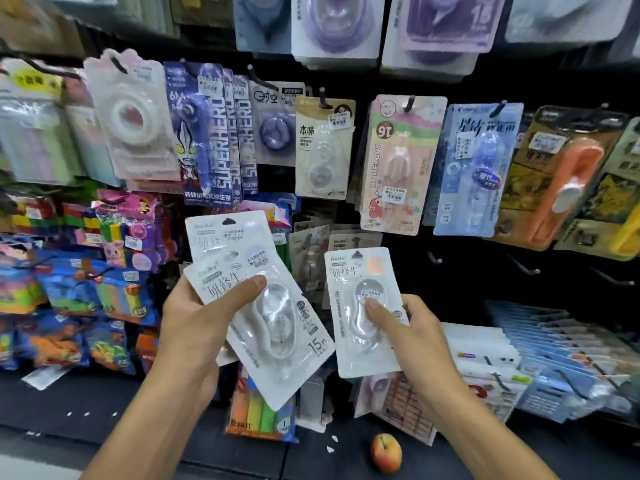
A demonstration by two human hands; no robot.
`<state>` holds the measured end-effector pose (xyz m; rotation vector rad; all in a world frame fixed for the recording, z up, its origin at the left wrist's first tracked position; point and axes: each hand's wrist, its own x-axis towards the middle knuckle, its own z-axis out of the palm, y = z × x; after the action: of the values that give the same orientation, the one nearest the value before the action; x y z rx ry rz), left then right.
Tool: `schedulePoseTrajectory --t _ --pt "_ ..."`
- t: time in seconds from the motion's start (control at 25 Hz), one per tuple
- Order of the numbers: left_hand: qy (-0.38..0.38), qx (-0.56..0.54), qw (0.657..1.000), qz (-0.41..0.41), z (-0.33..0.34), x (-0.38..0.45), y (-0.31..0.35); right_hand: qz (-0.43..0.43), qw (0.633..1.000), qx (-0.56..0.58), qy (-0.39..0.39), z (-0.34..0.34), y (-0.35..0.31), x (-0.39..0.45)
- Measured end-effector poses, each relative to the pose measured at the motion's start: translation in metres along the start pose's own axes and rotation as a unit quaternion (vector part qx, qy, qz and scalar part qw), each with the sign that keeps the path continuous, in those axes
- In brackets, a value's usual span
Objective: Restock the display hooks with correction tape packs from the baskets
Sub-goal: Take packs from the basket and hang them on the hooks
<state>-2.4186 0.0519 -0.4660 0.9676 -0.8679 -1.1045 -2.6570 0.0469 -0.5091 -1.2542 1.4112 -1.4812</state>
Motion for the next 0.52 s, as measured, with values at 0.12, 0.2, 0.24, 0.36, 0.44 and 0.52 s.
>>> schedulePoseTrajectory --t 0.12,0.2,0.24,0.36,0.44,0.52 --pt "-0.011 -0.006 1.000 0.020 0.009 0.001 -0.003 0.039 0.999 -0.005 0.025 0.008 0.002 0.009" --pt "-0.017 -0.014 1.000 0.010 0.013 0.001 -0.008 0.084 0.996 0.023 -0.006 0.011 -0.001 0.011" --pt "-0.017 -0.016 1.000 0.003 0.015 0.002 -0.010 0.062 0.998 0.010 -0.013 0.010 0.000 0.008" --pt "-0.033 -0.001 0.999 -0.004 0.022 0.003 -0.019 0.012 0.987 0.067 -0.144 0.016 -0.003 -0.010" --pt "-0.056 0.011 0.998 -0.014 0.029 0.000 -0.024 0.015 0.973 0.068 -0.218 0.014 0.000 -0.023" --pt "-0.068 0.010 0.997 -0.024 0.032 -0.002 -0.026 0.012 0.978 0.079 -0.194 0.012 0.000 -0.025"
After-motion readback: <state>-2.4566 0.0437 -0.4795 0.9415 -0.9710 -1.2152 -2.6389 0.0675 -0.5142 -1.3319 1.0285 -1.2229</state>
